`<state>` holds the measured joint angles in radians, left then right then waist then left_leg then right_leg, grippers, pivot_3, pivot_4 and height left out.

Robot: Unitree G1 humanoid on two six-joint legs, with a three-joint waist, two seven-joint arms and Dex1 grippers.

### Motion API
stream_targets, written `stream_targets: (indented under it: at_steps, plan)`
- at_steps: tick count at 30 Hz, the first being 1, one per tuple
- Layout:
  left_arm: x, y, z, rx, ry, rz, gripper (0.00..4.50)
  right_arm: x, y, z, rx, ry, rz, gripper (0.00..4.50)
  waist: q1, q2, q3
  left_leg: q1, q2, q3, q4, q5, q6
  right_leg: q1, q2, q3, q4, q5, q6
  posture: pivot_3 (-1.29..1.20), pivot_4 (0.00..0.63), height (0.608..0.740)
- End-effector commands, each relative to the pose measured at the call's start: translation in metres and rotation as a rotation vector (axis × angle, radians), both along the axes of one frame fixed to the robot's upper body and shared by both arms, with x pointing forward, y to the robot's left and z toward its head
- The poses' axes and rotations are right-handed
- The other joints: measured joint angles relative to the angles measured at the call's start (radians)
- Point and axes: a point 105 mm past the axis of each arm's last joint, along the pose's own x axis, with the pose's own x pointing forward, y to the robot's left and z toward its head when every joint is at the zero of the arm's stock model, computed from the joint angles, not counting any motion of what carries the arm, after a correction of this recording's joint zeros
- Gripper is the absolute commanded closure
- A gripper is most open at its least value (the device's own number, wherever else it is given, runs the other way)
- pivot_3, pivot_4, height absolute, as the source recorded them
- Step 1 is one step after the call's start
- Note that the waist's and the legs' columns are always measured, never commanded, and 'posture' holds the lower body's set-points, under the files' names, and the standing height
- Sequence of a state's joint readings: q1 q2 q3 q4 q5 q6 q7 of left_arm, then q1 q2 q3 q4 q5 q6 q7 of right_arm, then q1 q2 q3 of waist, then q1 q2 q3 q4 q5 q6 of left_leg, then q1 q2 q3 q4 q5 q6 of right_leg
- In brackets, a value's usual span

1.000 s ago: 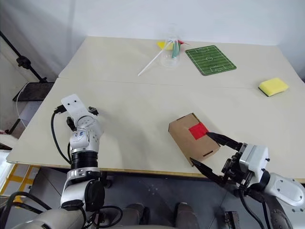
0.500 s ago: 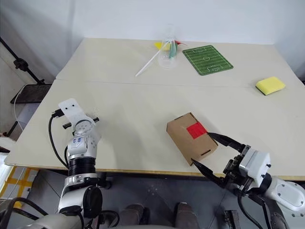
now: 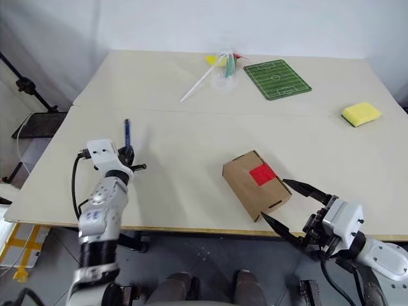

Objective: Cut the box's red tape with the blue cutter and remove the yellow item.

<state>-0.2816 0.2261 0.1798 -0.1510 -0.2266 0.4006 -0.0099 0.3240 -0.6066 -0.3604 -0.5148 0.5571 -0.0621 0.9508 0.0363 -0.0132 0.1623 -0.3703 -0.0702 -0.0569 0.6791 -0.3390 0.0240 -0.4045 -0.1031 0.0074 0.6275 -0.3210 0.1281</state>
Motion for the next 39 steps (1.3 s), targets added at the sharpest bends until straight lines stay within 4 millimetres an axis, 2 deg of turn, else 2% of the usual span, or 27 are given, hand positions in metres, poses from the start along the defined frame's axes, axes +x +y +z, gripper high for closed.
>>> stream_targets:
  at_steps: [1,4,6,8,10,13,14,15,16,18,21,25,28,32,34,39]
  plan:
    - [-0.039,-0.028,0.017,0.232,-0.095,-0.382,4.07,-0.004,0.001,0.011,-0.016,-0.042,0.022,0.0,-0.012,0.002,0.0,0.0,0.001,0.0,-0.001,0.0,0.0,0.0,0.0,0.0,0.0,0.0,-0.001,0.0,0.15,0.74]
    - [-0.068,-0.027,0.0,0.393,-0.043,-0.615,4.07,-0.004,0.003,0.012,-0.03,-0.03,0.054,0.0,-0.013,0.007,0.001,0.002,0.003,0.0,-0.001,-0.001,-0.001,0.003,0.001,0.0,-0.005,-0.002,-0.003,0.0,0.15,0.74]
    - [-0.09,-0.028,-0.016,0.594,-0.013,-0.851,4.07,-0.003,0.006,0.011,-0.038,-0.01,0.09,0.0,-0.013,0.01,0.003,0.002,0.003,0.0,-0.001,-0.001,-0.002,0.003,0.001,0.0,-0.006,-0.002,-0.003,0.0,0.15,0.74]
    - [-0.104,-0.029,-0.028,0.733,-0.004,-1.016,4.07,-0.003,0.008,0.011,-0.045,0.01,0.117,0.0,-0.011,0.013,0.005,0.002,0.004,0.0,-0.002,-0.001,-0.002,0.005,0.001,0.0,-0.008,-0.002,-0.005,0.0,0.15,0.74]
    - [-0.107,-0.034,-0.038,0.901,-0.023,-1.163,4.07,-0.005,0.012,0.006,-0.059,0.073,0.144,0.0,-0.005,0.017,0.005,0.003,0.003,-0.001,-0.002,-0.001,-0.001,0.007,0.0,-0.002,-0.01,-0.002,-0.005,0.0,0.15,0.74]
    - [-0.095,-0.052,-0.043,0.925,-0.024,-1.23,4.07,-0.005,0.02,-0.012,-0.079,0.303,0.134,0.0,0.005,0.018,0.004,0.002,0.001,-0.003,-0.002,-0.002,0.0,0.008,-0.003,-0.002,-0.012,-0.002,-0.005,0.0,0.15,0.74]
    - [-0.096,-0.063,-0.046,0.963,-0.042,-1.282,4.07,-0.005,0.025,-0.025,-0.133,0.42,0.12,0.0,0.004,0.018,0.004,0.002,0.0,-0.004,-0.002,-0.002,0.001,0.008,-0.003,-0.002,-0.011,-0.002,-0.004,0.0,0.15,0.74]
    - [-0.095,-0.075,-0.048,1.015,-0.05,-1.321,4.07,-0.005,0.034,-0.031,-0.18,0.456,0.137,0.0,0.003,0.018,0.004,0.002,0.0,-0.004,-0.001,-0.002,0.001,0.008,-0.004,-0.002,-0.01,-0.002,-0.004,0.0,0.15,0.74]
    - [-0.096,-0.084,-0.05,1.053,-0.056,-1.346,4.07,-0.005,0.04,-0.034,-0.209,0.469,0.152,0.4,0.001,0.017,0.004,0.002,0.0,-0.004,-0.001,-0.002,0.002,0.008,-0.004,-0.003,-0.01,-0.002,-0.004,0.0,0.15,0.74]
    - [-0.092,-0.106,-0.046,1.014,-0.057,-1.357,4.07,-0.002,0.052,-0.036,-0.192,0.495,0.16,0.89,-0.007,0.017,0.004,0.001,0.0,-0.004,0.0,-0.002,0.002,0.007,-0.004,-0.003,-0.009,-0.002,-0.003,0.0,0.15,0.74]
    - [-0.096,-0.126,-0.045,1.009,-0.062,-1.418,4.07,0.005,0.057,-0.046,-0.251,0.481,0.137,1.93,-0.012,0.016,0.004,0.0,0.0,-0.004,0.0,-0.002,0.002,0.006,-0.002,-0.003,-0.005,-0.002,-0.003,0.0,0.15,0.74]
    - [-0.096,-0.143,-0.05,1.003,-0.01,-1.452,4.07,0.016,0.06,-0.06,-0.316,0.462,0.113,3.39,-0.012,0.015,0.003,0.001,0.002,-0.004,0.001,-0.002,0.002,0.006,0.001,-0.003,-0.005,-0.002,-0.003,0.0,0.15,0.74]
    - [-0.094,-0.146,-0.054,1.022,0.016,-1.458,4.07,0.022,0.061,-0.062,-0.326,0.45,0.118,4.48,-0.008,0.014,0.003,0.002,0.001,-0.004,0.003,-0.002,0.002,0.008,0.001,-0.003,-0.007,-0.002,-0.003,0.0,0.15,0.74]
    - [-0.089,-0.148,-0.051,0.999,0.025,-1.429,4.07,0.029,0.058,-0.057,-0.355,0.398,0.118,4.48,-0.007,0.014,0.003,0.002,-0.001,-0.005,0.003,-0.002,0.003,0.008,0.0,-0.002,-0.007,-0.002,-0.003,0.0,0.15,0.74]
    - [-0.087,-0.148,-0.048,0.968,0.033,-1.41,4.07,0.039,0.05,-0.035,-0.301,0.327,0.075,4.48,-0.008,0.014,0.003,0.001,-0.001,-0.006,0.003,-0.002,0.003,0.008,0.0,-0.002,-0.006,-0.002,-0.003,0.0,0.15,0.74]
    - [-0.088,-0.149,-0.048,0.951,0.039,-1.395,4.07,0.046,0.03,-0.008,-0.188,0.287,0.04,4.48,-0.007,0.014,0.003,0.001,-0.001,-0.006,0.003,-0.001,0.002,0.008,0.0,-0.002,-0.006,-0.001,-0.003,0.0,0.15,0.74]
